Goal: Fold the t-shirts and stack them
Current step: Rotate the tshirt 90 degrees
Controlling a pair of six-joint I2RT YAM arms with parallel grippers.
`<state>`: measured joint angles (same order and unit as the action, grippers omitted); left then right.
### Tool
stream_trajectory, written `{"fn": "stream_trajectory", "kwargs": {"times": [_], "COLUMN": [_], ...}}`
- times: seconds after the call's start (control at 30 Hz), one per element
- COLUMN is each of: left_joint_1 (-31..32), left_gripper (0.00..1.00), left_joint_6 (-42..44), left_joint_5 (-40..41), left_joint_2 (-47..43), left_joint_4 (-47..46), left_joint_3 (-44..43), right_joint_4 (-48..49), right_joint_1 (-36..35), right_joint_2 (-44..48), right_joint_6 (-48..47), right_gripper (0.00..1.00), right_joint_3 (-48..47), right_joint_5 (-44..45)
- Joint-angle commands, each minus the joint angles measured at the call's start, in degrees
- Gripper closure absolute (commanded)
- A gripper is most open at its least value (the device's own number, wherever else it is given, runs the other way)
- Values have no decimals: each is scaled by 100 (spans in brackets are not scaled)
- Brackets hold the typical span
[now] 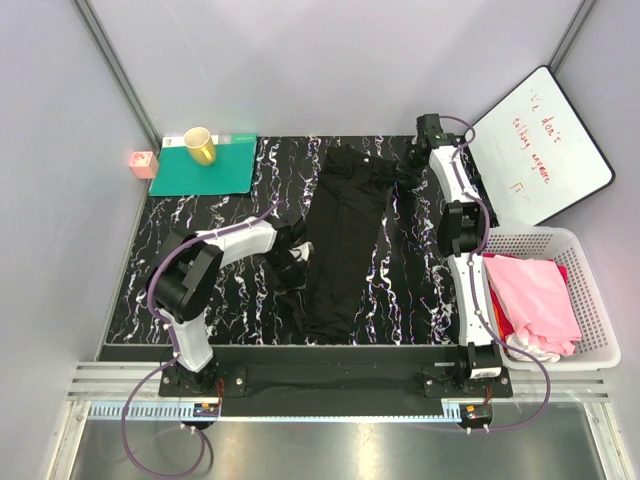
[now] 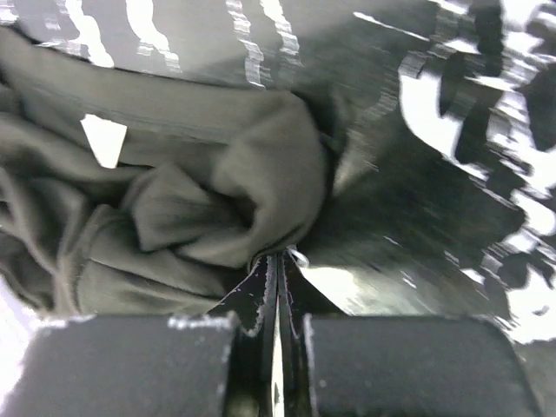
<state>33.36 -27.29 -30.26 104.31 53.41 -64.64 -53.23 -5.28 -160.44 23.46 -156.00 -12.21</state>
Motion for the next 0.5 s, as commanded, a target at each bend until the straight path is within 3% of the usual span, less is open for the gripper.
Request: {"fn": "stream_trajectory", "kwargs": {"times": [0.0, 0.27, 0.47], "left_joint_1": [144, 258, 249], "left_gripper": [100, 100, 100], "left_joint_6": [22, 57, 13], "left_joint_5": [-708, -1420, -940], "left_joint_2": [-139, -183, -297], "left_joint_4": [144, 109, 170], "left_joint_3": [-136, -356, -172], "right_joint_4": [489, 1007, 1052], "right_joint_1": [-280, -597, -589], "right_joint_2": [-417, -620, -94], "right_joint_6": [9, -26, -210], "right_gripper": [100, 100, 100], "right_joint_3": [-193, -317, -45], "right_joint_5": [-510, -669, -301]}}
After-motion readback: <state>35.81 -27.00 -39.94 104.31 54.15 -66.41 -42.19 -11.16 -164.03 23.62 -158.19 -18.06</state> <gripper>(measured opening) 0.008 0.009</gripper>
